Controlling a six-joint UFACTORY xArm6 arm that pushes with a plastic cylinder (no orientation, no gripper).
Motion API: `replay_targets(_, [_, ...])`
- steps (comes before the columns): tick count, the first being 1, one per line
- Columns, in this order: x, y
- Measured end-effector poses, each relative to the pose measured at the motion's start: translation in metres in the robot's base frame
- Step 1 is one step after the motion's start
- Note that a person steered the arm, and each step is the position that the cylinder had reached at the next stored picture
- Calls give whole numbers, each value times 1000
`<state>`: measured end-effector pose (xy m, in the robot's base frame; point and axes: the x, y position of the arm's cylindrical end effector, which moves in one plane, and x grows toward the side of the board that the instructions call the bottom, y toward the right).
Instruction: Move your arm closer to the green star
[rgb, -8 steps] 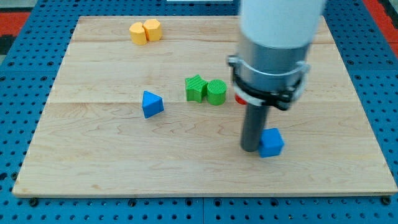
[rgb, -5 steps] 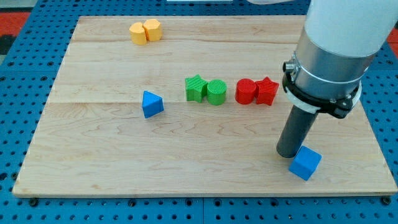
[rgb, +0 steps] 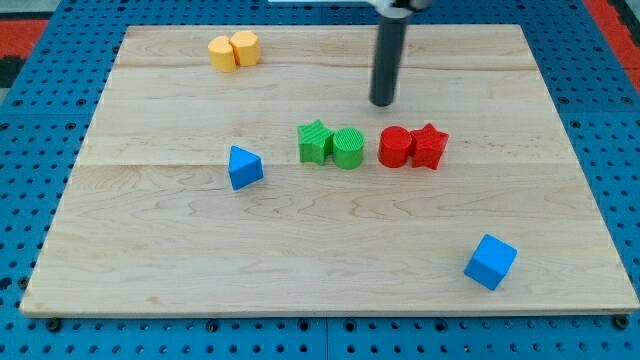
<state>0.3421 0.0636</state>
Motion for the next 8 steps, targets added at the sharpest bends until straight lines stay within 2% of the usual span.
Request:
replay_targets(2, [0, 9])
replay_targets(3, [-1, -37])
replay_targets(4, [-2, -106])
replay_targets(5, [19, -134])
replay_targets(6, [53, -127])
replay_targets(7, [92, -65])
replay_targets(8, [100, -28])
